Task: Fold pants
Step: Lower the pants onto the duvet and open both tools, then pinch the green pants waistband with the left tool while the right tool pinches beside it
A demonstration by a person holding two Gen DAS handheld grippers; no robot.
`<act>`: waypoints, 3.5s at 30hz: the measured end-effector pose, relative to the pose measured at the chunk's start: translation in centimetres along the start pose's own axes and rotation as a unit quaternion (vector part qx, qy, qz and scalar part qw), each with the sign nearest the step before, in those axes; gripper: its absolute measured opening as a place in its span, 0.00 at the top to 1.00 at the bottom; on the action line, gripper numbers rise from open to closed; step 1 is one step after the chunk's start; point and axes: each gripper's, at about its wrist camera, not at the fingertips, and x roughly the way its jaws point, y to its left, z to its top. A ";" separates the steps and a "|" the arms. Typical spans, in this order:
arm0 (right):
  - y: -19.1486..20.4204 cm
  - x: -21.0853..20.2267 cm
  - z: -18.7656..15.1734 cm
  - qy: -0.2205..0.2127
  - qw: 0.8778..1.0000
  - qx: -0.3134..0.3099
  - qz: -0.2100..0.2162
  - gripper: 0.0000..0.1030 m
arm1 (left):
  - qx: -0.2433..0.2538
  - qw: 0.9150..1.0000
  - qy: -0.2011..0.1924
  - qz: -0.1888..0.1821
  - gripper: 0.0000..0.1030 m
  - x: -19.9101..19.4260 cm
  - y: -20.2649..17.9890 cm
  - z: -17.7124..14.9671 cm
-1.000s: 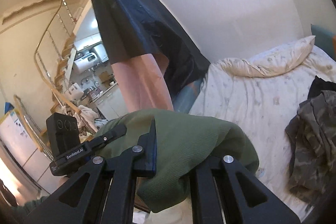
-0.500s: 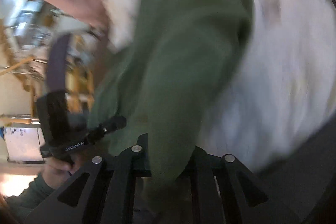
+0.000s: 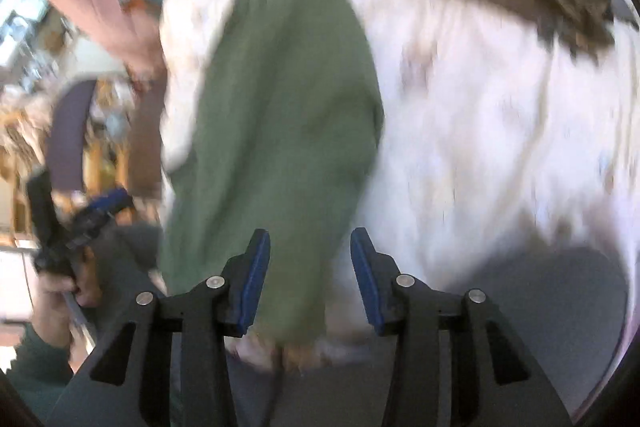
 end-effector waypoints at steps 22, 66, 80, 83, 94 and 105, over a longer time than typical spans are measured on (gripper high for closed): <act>5.1 5.9 -2.1 0.083 0.994 -0.067 0.003 0.54 | -0.018 0.998 0.034 -0.042 0.36 6.8 -1.3 1.8; -0.7 12.7 23.7 -0.070 0.995 -0.063 -0.022 0.53 | -0.078 0.994 -0.081 -0.014 0.51 15.4 2.7 20.9; -1.9 18.9 28.7 -0.055 0.994 -0.095 0.024 1.00 | -0.054 0.994 -0.052 -0.078 0.94 18.5 2.4 24.6; -2.7 21.7 28.8 -0.040 0.997 -0.061 -0.008 1.00 | -0.053 0.996 -0.052 -0.052 0.94 19.5 2.0 24.4; -0.3 16.1 26.3 -0.072 0.988 -0.116 -0.078 0.55 | -0.108 0.992 -0.063 0.021 0.58 18.3 3.9 23.3; 0.9 19.4 20.8 0.029 0.996 -0.078 0.039 0.54 | 0.086 0.993 0.027 -0.080 0.58 17.8 -5.3 17.2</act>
